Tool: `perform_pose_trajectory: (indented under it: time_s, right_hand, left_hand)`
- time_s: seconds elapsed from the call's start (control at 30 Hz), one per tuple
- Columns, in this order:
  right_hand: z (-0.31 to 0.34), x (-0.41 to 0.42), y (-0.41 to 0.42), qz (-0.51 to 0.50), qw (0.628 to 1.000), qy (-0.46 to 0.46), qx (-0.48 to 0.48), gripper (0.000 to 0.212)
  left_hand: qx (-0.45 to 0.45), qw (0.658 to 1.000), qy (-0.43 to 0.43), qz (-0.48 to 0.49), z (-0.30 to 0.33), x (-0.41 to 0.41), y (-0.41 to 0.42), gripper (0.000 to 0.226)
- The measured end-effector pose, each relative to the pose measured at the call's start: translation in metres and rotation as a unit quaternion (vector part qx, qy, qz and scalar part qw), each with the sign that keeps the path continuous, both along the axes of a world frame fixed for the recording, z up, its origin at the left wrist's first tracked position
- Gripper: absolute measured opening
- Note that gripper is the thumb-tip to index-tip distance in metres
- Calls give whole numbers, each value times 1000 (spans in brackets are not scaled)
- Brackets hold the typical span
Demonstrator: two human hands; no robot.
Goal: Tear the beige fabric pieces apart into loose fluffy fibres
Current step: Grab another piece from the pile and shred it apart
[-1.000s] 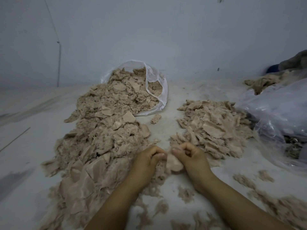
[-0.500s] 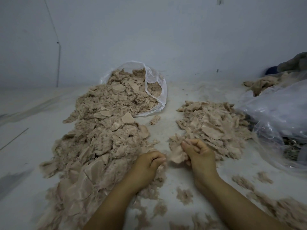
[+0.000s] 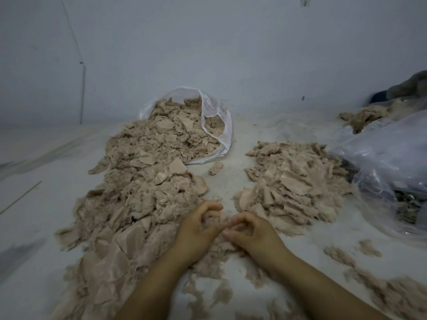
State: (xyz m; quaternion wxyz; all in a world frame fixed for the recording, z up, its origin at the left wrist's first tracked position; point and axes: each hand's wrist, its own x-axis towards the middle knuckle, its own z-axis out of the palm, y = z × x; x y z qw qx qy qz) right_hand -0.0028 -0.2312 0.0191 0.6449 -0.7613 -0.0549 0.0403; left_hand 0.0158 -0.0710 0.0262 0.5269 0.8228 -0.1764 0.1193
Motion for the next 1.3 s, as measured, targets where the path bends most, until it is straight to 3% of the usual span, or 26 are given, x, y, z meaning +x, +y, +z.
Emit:
perform_pose_trajectory:
  time_s: [0.07, 0.17, 0.3, 0.4, 0.53, 0.63, 0.77, 0.9, 1.07, 1.17, 1.3]
  right_hand:
    - [-2, 2, 1, -20, 999, -25, 2, 7]
    - [3, 4, -6, -60, 997, -27, 48, 9]
    - [6, -3, 2, 37, 997, 23, 69, 24]
    - [4, -4, 8, 41, 998, 19, 35, 12]
    - [9, -2, -1, -18, 991, 16, 131, 8]
    - [11, -2, -5, -16, 982, 30, 188, 5]
    - [9, 2, -5, -41, 982, 34, 182, 20]
    - [9, -1, -6, -23, 977, 46, 209, 27]
    - [10, -4, -5, 19, 995, 19, 99, 45]
    - [7, -1, -6, -9, 998, -46, 44, 19]
    - [4, 3, -8, -36, 996, -85, -7, 17]
  left_hand:
    - [-36, 999, -8, 29, 0, 1, -1, 28]
    - [-51, 997, -15, 59, -2, 5, 0, 23]
    - [-41, 998, -44, 35, -5, 5, -2, 27]
    - [-33, 998, -49, 31, -6, 5, -2, 31]
    - [-35, 998, -21, 51, -4, 8, 4, 24]
    - [22, 1000, 13, 8, -5, 5, 3, 6]
    - [66, 997, 8, -40, -9, 7, 4, 19]
    - [52, 998, -2, -44, -6, 6, 6, 20]
    - [76, 995, 4, -70, -5, 0, 5, 16]
    - [89, 994, 6, -70, -3, 0, 5, 16]
    - [84, 996, -6, -38, 0, 3, 2, 26]
